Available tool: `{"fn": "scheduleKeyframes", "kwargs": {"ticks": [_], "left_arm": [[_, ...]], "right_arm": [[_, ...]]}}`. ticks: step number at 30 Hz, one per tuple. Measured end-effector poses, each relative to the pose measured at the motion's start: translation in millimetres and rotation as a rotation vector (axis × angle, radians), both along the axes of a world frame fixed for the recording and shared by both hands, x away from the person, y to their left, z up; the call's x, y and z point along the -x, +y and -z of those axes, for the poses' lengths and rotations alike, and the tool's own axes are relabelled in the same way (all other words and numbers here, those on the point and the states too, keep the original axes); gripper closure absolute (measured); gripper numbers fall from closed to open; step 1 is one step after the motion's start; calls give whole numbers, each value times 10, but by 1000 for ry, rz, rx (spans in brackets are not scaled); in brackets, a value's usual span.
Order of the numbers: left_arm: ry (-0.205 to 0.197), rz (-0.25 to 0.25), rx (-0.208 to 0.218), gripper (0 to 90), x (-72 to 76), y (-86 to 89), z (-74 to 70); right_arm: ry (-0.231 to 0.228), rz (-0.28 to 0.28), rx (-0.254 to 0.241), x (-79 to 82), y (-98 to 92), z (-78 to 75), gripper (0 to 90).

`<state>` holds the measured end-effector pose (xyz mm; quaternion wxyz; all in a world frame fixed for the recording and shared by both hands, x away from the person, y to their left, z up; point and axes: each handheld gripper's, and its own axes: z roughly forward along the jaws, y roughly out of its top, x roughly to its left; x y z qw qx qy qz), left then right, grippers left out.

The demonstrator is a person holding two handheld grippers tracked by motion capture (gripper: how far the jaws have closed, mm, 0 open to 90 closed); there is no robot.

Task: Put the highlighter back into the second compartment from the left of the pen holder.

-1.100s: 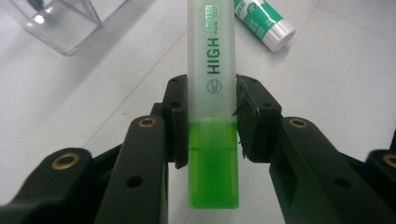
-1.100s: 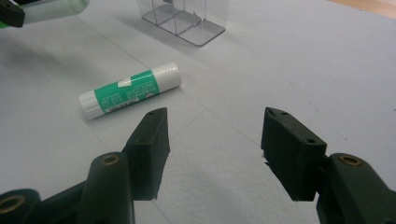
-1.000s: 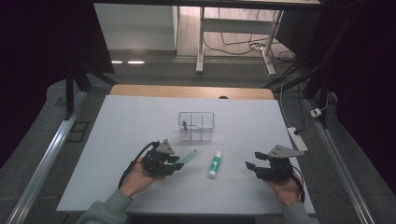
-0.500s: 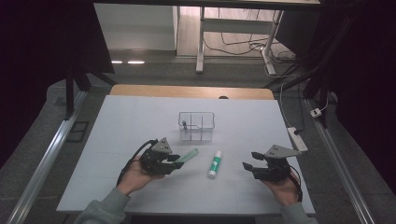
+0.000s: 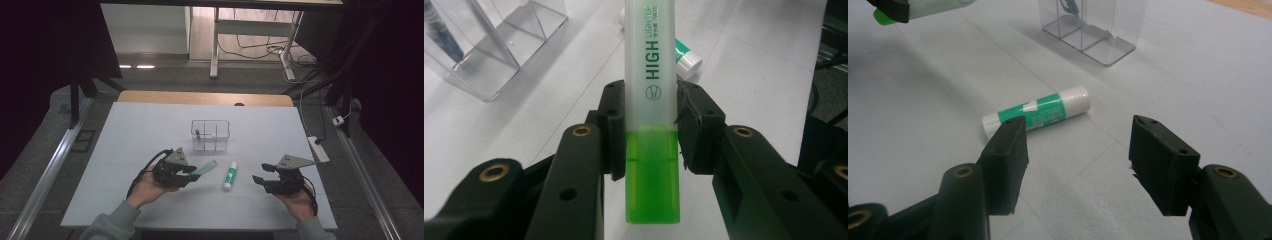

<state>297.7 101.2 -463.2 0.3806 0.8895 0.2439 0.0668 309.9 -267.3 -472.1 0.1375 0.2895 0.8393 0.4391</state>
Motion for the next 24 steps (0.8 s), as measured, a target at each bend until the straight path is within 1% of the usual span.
{"fn": "scheduleKeyframes", "kwargs": {"ticks": [11,15,17,24], "left_arm": [[-28,60,-33,659,-21,-91,-1],[-44,92,-49,660,-17,-142,4],[-48,105,-59,659,-19,-167,11],[-55,122,-90,659,-32,-237,43]], "right_arm": [[18,-49,17,-34,157,-21,392],[35,-81,16,-58,242,-48,385],[35,-100,28,-65,293,-62,383],[53,-150,54,-88,454,-70,362]]}}
